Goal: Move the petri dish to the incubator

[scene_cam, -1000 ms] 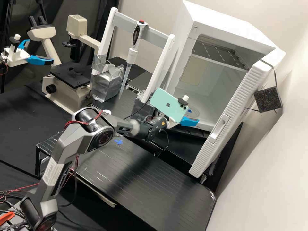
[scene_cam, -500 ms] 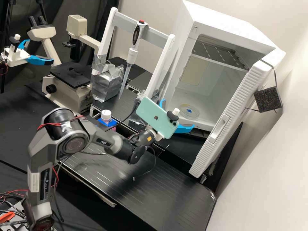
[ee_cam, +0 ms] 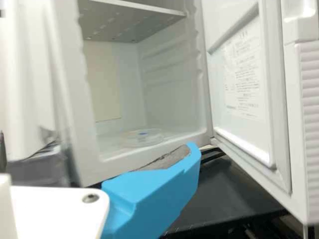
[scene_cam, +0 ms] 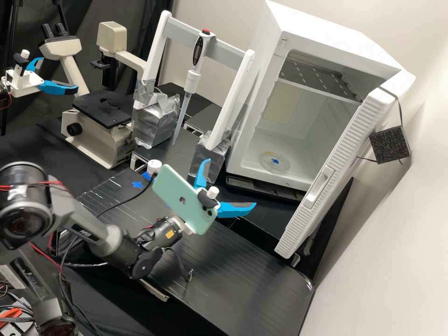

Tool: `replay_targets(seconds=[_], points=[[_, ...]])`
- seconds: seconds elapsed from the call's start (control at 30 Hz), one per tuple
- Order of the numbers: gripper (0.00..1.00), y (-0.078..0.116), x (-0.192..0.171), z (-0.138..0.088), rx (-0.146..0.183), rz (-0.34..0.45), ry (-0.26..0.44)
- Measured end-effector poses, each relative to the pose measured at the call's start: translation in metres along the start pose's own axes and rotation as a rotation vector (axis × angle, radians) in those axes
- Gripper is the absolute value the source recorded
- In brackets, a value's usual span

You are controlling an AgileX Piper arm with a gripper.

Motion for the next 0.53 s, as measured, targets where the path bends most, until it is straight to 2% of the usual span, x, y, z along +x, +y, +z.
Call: replay_targets(seconds=[0.13,0.4,0.53], points=[[1.0,-0.011,-0.027,-0.007,-0.006,0.021,0.002],[1.0,-0.016,-0.048,-0.018,0.049,0.065,0.047],[1.0,-0.017,-0.048,-0.02,0.057,0.057,0.059]])
